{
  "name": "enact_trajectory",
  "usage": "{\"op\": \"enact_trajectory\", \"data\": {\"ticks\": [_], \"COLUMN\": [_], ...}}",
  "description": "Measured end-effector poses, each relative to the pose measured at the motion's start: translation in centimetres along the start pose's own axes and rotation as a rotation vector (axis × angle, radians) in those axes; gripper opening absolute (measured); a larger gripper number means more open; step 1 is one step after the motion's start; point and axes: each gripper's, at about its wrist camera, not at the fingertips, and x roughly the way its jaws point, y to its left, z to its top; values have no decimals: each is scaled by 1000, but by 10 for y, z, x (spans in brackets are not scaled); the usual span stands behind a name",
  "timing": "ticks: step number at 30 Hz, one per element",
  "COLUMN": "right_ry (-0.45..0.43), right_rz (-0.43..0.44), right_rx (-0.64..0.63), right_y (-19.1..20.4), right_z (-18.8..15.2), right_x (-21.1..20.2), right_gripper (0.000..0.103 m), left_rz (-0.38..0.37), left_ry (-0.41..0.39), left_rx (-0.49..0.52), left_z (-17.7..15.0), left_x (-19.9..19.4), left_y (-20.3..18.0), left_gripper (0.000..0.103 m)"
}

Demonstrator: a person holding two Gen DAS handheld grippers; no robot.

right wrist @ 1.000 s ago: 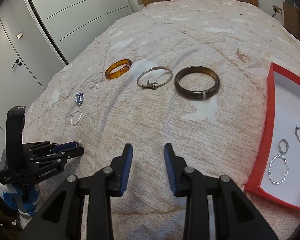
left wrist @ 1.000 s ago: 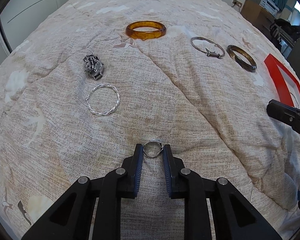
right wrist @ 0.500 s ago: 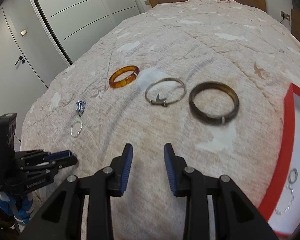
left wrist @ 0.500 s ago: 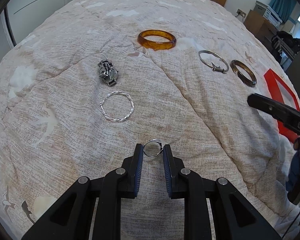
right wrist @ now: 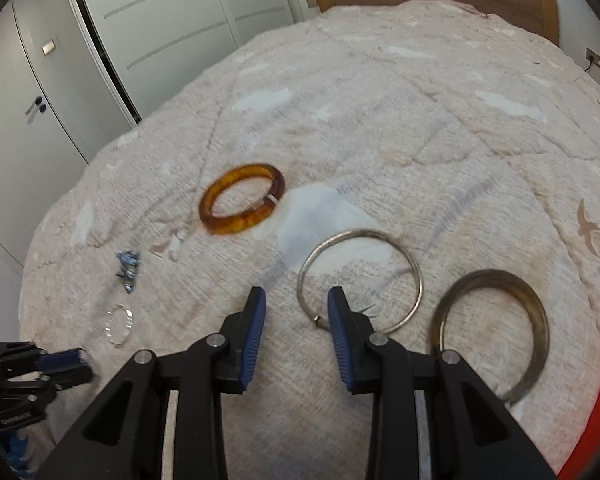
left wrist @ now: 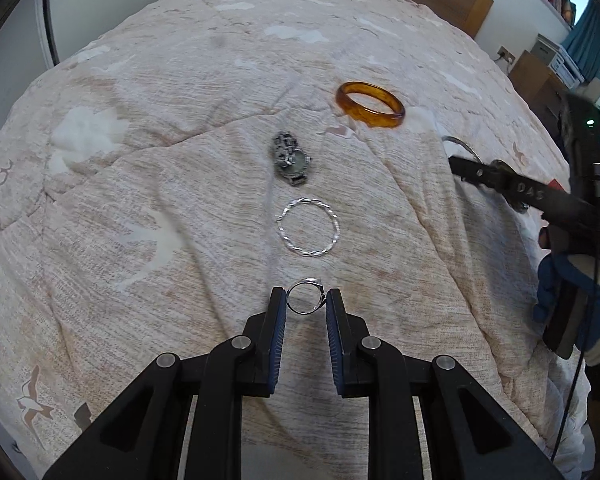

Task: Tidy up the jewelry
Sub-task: 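Grasp the silver knotted bangle with the right tool while the left tool holds the ring, then carry the ring in the left tool and the bangle in the right tool over the red box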

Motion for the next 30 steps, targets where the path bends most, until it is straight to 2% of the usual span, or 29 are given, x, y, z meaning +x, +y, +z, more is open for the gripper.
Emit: {"op": "enact_trajectory", "data": {"ticks": [4, 5, 7, 11, 16, 30], "right_ry": [77, 94, 140, 184, 167, 39], "right_rz": [-10, -13, -5, 12, 65, 345], "right_rx": [-10, -11, -19, -23, 35, 256], "right_y": [-2, -1, 2, 8, 13, 33], "right_z": [-1, -1, -3, -15, -41, -103], "right_x": [14, 15, 15, 8, -18, -110], "right_gripper": [29, 20, 10, 4, 3, 3], "left_rz": [3, 3, 5, 6, 6, -23], "left_ry": [-7, -9, -15, -28, -38, -95], "left_rx": [-12, -13, -14, -19, -22, -2], "left_z": [-1, -1, -1, -3, -8, -21], "left_x": [-5, -6, -10, -19, -30, -76], "left_y": [4, 5, 5, 5, 4, -21], "left_gripper": [20, 20, 20, 20, 20, 20]}}
